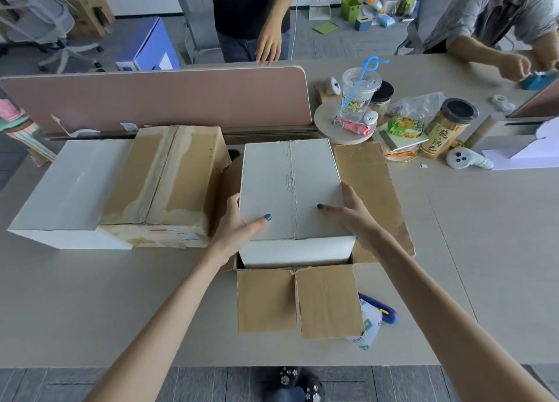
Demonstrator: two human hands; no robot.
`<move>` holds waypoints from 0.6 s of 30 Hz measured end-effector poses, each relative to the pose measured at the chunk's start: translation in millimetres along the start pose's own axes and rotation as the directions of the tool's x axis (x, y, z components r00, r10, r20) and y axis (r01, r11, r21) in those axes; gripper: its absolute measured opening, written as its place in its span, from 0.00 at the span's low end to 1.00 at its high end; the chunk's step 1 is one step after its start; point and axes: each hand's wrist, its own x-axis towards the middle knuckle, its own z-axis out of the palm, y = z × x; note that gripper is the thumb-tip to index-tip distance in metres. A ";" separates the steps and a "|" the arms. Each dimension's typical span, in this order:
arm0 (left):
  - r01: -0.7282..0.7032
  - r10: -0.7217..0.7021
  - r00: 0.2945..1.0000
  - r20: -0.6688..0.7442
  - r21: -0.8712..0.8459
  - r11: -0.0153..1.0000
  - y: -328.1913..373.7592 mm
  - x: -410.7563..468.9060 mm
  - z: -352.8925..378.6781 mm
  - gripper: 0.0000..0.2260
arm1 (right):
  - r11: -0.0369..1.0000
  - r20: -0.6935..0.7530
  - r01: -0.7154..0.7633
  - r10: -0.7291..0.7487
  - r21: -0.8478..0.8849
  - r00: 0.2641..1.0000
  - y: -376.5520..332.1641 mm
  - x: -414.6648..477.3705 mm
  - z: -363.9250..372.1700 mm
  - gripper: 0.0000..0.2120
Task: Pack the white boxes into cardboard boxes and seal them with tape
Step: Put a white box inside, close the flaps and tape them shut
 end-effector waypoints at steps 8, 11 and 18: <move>0.015 -0.026 1.000 0.014 0.509 0.861 -11.7 -2.1 29.0 0.37 | 0.733 0.030 0.046 -0.036 -0.678 0.999 26.8 0.4 21.1 0.48; 0.023 -0.023 1.000 -0.006 0.590 0.807 -23.0 -4.0 41.8 0.32 | 0.623 0.030 0.026 -0.003 -0.782 1.000 37.1 -6.3 27.1 0.44; -0.008 0.034 0.999 -0.036 0.559 0.829 -33.2 -13.5 45.9 0.31 | 0.571 -0.021 -0.034 0.029 -0.820 0.999 40.3 -14.2 34.4 0.44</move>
